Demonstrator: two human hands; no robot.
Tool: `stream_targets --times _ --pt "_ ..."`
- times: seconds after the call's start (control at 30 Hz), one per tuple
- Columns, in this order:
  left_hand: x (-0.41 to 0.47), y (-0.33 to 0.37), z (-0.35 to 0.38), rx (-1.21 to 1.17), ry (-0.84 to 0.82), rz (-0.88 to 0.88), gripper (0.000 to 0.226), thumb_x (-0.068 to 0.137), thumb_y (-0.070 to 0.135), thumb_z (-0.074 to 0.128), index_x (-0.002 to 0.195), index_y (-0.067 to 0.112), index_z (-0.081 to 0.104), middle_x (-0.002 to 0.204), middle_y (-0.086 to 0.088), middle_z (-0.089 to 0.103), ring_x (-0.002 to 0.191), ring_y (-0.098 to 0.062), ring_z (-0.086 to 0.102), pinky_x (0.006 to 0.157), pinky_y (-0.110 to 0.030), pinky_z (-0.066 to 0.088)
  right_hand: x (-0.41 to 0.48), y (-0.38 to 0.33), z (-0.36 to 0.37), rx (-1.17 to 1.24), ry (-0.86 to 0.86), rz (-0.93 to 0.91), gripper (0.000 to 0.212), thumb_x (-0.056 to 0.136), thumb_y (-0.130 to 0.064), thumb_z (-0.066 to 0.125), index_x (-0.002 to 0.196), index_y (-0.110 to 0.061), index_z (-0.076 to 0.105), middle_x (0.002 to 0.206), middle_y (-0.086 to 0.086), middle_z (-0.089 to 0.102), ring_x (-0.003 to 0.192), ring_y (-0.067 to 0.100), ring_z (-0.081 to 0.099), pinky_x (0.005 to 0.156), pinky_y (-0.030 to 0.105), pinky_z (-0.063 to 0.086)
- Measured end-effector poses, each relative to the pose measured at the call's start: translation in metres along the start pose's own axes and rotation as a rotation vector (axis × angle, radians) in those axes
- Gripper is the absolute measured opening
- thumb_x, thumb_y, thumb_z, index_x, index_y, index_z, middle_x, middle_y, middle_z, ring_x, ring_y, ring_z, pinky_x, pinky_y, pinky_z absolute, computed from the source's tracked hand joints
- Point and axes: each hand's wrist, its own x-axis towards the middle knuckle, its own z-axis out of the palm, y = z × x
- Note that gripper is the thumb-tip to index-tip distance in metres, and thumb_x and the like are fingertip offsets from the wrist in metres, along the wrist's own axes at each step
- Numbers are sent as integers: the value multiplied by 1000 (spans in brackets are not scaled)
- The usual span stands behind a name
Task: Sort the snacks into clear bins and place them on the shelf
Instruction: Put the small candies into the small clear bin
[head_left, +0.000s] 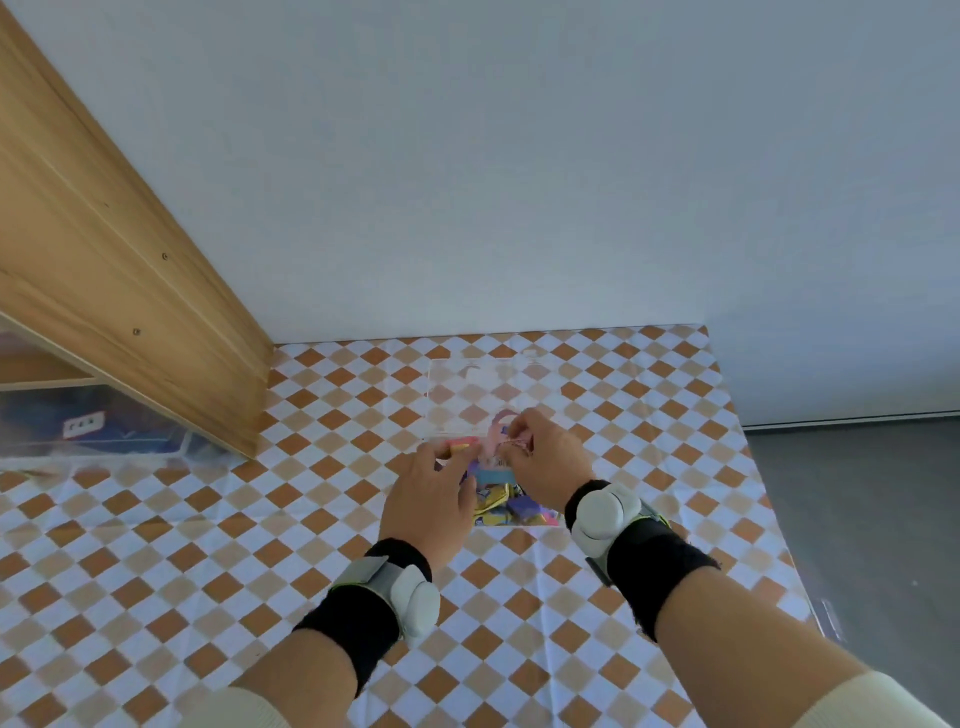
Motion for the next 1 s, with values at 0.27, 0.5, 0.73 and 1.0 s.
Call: stream_targets --times 0.27,0.5,0.73,1.0 --pt "-10 0 6 148 -4 -81 35 99 45 43 129 30 52 105 0 41 99 -22 43 69 -26 43 -26 32 -2 -277 63 -80 29 92 -30 59 120 -23 65 115 6 45 106 28 45 87 39 47" --pt "15 -9 6 98 69 -92 37 96 48 46 124 26 55 113 -7 46 106 -26 47 81 -34 48 -18 39 12 -383 -199 -190 31 89 -28 72 118 -19 66 109 7 42 101 31 47 80 33 41" --pt "49 -20 3 -118 -38 -269 55 99 50 39 142 17 40 140 -15 47 130 -32 44 101 -46 42 -4 34 14 -380 -200 -138 25 86 -20 72 111 -20 69 105 5 43 93 29 53 78 35 49" --pt "90 -16 -13 -608 -132 -506 68 99 62 26 151 18 28 150 -9 44 133 -30 46 100 -37 34 13 44 -28 39 224 151 20 94 -18 48 101 -17 67 84 0 64 70 16 58 59 26 41"
